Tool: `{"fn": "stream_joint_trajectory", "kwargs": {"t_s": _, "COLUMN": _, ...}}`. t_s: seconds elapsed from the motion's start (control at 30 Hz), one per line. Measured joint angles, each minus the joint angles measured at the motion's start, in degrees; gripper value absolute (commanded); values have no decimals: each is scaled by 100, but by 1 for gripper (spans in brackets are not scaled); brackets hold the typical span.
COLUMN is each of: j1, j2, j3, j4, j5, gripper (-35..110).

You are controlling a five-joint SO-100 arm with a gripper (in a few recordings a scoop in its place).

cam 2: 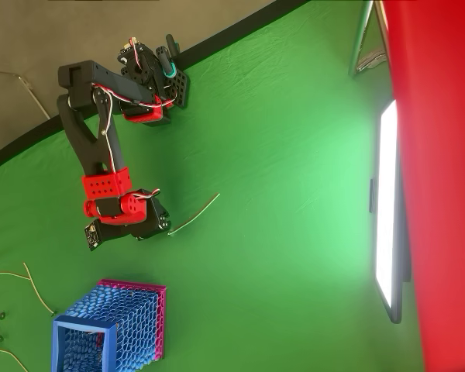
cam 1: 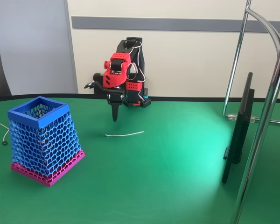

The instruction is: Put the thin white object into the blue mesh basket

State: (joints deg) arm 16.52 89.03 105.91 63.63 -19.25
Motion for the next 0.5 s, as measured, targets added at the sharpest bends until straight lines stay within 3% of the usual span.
{"fn": "stream_joint_trajectory", "kwargs": {"t_s": 0.5, "j1": 158, "j2": -1758, "j3": -1503, "j4": 202, "j5": -308, "gripper": 11}}
